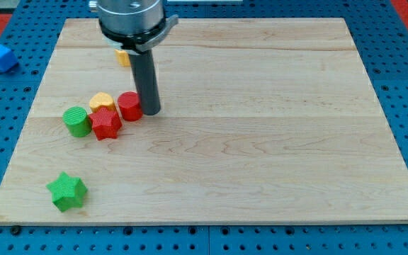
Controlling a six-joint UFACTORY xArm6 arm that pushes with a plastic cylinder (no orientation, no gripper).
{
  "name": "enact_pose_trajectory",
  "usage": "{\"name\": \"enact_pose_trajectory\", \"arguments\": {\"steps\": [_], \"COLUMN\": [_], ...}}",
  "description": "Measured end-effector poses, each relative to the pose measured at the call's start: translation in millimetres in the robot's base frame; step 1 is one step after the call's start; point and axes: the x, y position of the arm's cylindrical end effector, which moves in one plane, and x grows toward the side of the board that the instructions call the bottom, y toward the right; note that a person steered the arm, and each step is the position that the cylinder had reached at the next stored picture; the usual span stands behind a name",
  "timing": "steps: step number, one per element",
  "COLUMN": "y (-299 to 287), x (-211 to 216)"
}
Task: Move the yellow hexagon into the top side of the yellow heart and the red circle
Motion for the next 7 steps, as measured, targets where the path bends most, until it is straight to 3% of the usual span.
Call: {"name": "enact_pose_trajectory", "arguments": {"steps": [1,3,5,7], "y": [-12,0,-14,-46], "x": [0,-117,-167,-170]}}
